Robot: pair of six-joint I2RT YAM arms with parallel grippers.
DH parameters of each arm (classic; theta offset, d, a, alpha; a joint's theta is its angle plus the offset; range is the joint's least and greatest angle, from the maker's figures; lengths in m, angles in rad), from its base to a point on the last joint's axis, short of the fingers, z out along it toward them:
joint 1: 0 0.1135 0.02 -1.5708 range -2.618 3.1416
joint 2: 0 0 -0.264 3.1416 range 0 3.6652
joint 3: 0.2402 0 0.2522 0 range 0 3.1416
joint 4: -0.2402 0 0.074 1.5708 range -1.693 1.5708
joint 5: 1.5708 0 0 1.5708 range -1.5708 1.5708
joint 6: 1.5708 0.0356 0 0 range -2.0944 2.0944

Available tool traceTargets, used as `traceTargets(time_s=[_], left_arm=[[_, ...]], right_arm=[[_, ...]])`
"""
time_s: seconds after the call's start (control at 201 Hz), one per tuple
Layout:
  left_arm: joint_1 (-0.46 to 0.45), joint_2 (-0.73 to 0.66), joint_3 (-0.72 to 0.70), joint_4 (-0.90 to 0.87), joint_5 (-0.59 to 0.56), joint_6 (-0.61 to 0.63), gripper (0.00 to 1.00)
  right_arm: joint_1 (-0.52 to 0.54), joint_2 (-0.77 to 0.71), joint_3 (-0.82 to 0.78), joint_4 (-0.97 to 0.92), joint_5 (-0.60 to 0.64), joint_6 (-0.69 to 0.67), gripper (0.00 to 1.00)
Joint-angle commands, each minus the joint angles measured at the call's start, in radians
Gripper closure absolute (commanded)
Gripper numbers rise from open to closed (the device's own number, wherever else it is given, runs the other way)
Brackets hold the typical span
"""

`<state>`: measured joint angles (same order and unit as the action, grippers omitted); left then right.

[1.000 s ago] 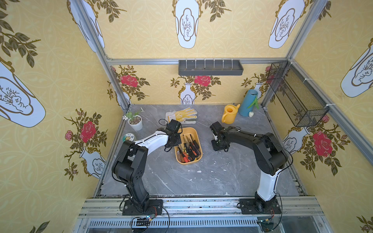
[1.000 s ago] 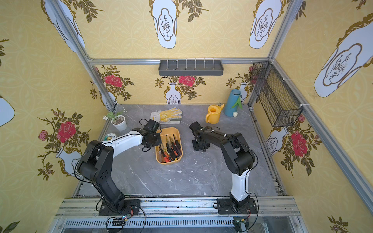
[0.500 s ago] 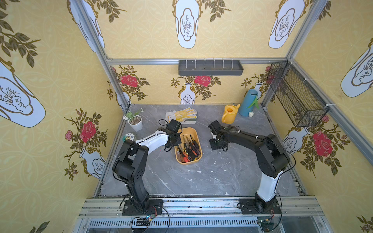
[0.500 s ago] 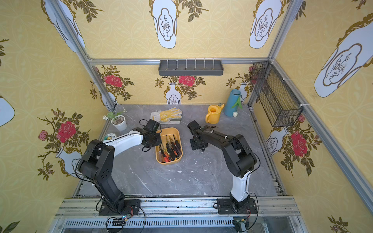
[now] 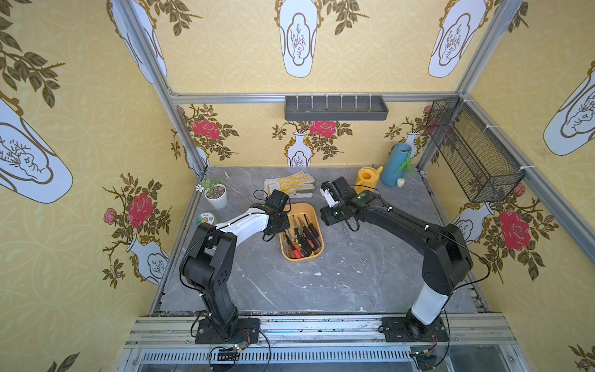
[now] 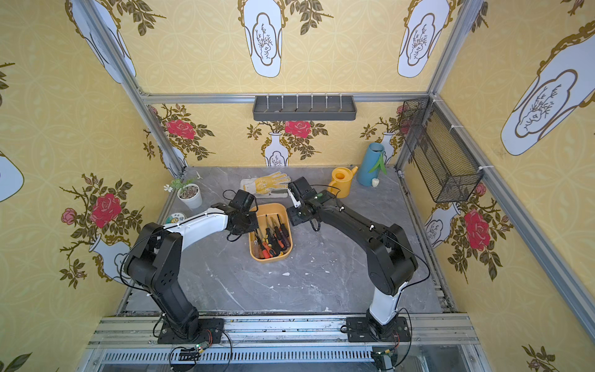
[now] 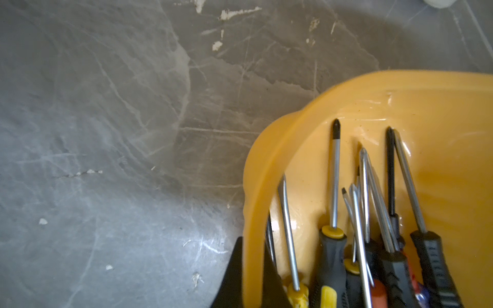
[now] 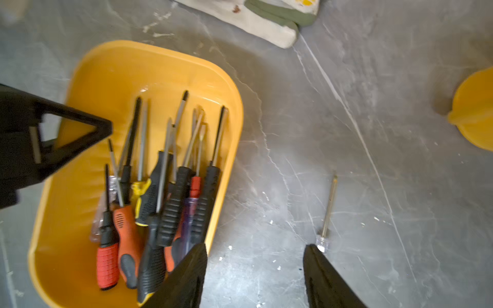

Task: Take out the screwdriver from the storage box
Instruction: Pick up the screwdriver from the storage box.

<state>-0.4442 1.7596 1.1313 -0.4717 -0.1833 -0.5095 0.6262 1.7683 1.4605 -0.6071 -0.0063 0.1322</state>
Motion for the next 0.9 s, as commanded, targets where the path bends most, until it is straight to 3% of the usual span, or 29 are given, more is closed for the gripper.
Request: traceTargets(time_s=[0.0, 0.339, 0.548, 0.647, 0.891], left_arm=[[0.001, 0.001, -0.003, 0.048, 0.018, -0.014, 1.00], [0.001, 0.008, -0.002, 0.038, 0.022, -0.010, 1.00], [0.001, 0.011, -0.007, 0.039, 0.031, -0.014, 1.00], [0.000, 0.012, -0.008, 0.039, 0.026, -0.016, 1.00], [0.001, 0.017, -0.006, 0.042, 0.030, -0.019, 1.00]], right_arm=[[0.028, 0.025, 0.046, -0.012, -0.072, -0.021, 0.40], [0.075, 0.157, 0.143, -0.016, -0.199, 0.005, 0.43], [0.081, 0.220, 0.152, -0.035, -0.199, 0.020, 0.44], [0.085, 0.243, 0.157, -0.046, -0.199, 0.015, 0.52], [0.091, 0.293, 0.152, -0.051, -0.183, 0.023, 0.51]])
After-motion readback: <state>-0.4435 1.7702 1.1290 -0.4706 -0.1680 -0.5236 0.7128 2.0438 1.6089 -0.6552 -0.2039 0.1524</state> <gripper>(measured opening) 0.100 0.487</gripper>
